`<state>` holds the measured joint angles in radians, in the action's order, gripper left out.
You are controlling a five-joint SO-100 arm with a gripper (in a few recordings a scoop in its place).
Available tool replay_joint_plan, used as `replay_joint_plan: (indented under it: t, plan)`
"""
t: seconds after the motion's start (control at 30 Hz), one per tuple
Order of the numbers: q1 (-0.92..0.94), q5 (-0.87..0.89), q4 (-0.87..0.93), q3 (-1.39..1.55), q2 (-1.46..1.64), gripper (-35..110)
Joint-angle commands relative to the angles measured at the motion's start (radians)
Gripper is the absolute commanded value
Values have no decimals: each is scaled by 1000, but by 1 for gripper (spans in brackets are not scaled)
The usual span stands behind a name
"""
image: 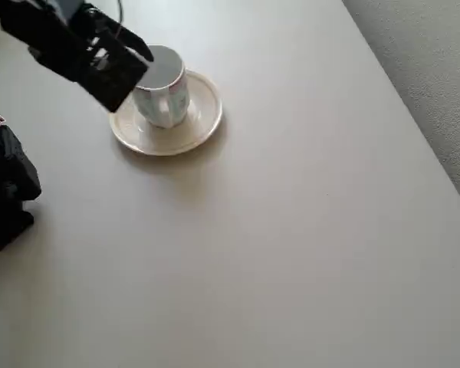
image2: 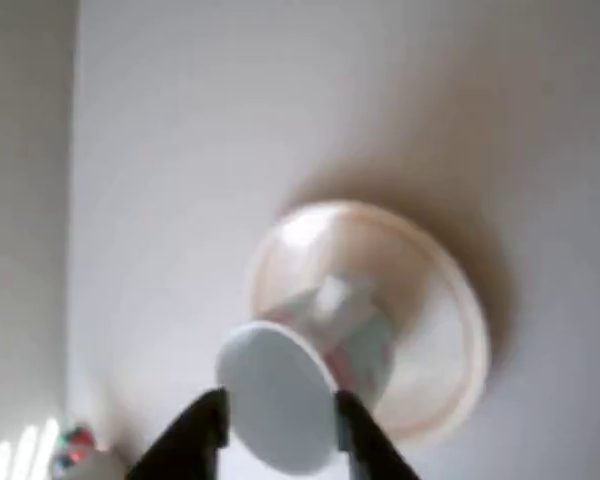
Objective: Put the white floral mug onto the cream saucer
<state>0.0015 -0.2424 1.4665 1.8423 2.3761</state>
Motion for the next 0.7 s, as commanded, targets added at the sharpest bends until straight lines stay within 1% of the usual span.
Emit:
replay_joint_plan:
  t: [0.0,0.2,0.3,0.5,0.67]
  plan:
    - [170,66,84,38,267,-2]
    - [249,75,60,479,755,-1]
    - [302,31,15,629,894,-2]
    - [313,11,-28,891,917,-2]
    - [308,15,-107,1083,917,-2]
